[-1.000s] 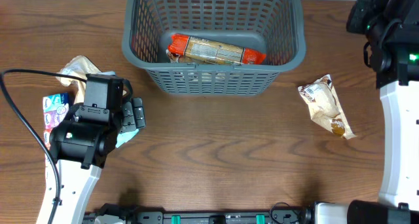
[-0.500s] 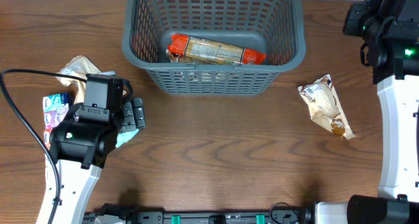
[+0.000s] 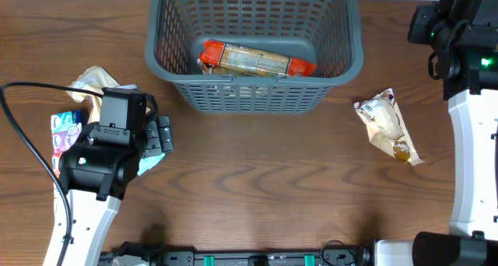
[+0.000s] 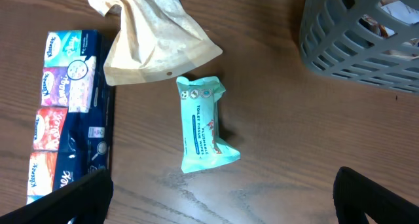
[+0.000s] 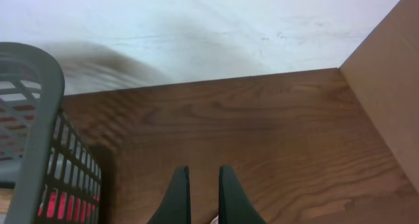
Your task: Pack container
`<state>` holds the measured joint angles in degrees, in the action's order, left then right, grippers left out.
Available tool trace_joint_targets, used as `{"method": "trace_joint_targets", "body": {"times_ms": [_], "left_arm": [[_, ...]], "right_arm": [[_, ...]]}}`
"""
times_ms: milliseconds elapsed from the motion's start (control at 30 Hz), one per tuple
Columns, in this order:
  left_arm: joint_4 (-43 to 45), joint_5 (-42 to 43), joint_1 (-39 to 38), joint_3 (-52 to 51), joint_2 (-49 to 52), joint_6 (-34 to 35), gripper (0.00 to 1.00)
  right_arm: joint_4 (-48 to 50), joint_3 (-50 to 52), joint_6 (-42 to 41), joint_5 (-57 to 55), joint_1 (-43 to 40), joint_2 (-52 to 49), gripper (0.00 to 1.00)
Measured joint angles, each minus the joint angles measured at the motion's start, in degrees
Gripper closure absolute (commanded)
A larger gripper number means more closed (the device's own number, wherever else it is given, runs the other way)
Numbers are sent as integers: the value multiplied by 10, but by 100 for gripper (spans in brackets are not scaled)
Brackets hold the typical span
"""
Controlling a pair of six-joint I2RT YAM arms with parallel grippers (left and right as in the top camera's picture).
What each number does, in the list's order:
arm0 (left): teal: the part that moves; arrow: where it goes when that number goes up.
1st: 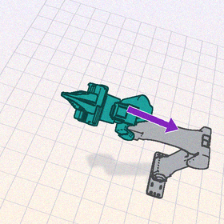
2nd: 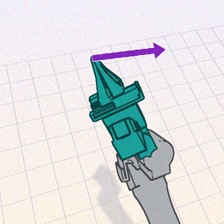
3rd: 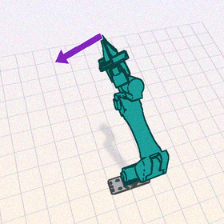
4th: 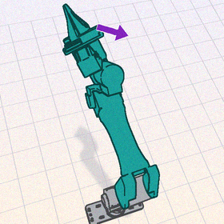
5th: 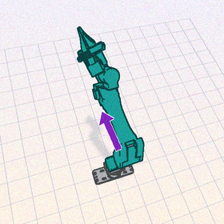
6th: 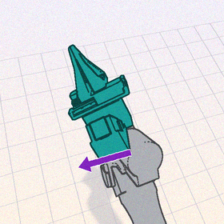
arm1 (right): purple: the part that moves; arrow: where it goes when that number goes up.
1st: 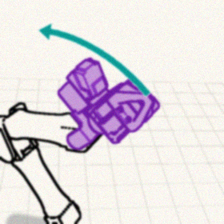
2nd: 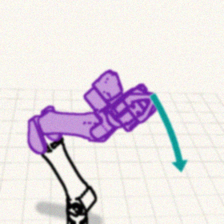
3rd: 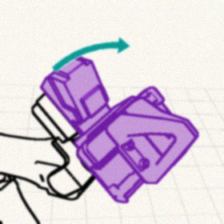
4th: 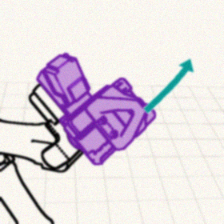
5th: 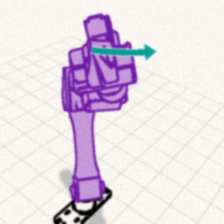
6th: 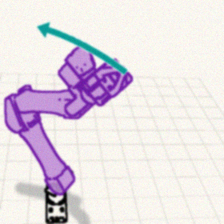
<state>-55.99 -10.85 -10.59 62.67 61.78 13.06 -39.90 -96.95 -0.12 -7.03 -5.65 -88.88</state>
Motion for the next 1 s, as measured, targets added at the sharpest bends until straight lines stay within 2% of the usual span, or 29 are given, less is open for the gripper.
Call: {"method": "trace_joint_targets", "body": {"times_ms": [167, 233, 267, 367, 400, 500, 600, 767, 1000], "left_arm": [[0, 0, 0, 0, 0, 0, 3], [0, 0, 0, 0, 0, 0, 3], [0, 0, 0, 0, 0, 0, 3], [1, 0, 0, 0, 0, 0, 3], [0, 0, 0, 0, 0, 0, 3], [0, 0, 0, 0, 0, 0, 3], [1, 0, 0, 0, 0, 0, 3], [1, 0, 0, 0, 0, 0, 3], [3, 0, 0, 0, 0, 0, 3]], "right_arm": [[-11, 0, 13, -1, 0, 0, 99], [-33, 0, 20, -1, 0, 0, 95], [-47, 0, 23, -1, -1, 0, 88], [-110, 0, 48, -1, -8, -2, 45], [-128, 0, 51, -2, -12, -5, 35], [-188, 0, 70, -2, -32, -26, 14], [-237, 2, 87, -1, -53, -71, 11], [-258, 9, 96, 6, -66, -144, 12], [-196, 94, 102, 18, -66, -192, 12]]}}
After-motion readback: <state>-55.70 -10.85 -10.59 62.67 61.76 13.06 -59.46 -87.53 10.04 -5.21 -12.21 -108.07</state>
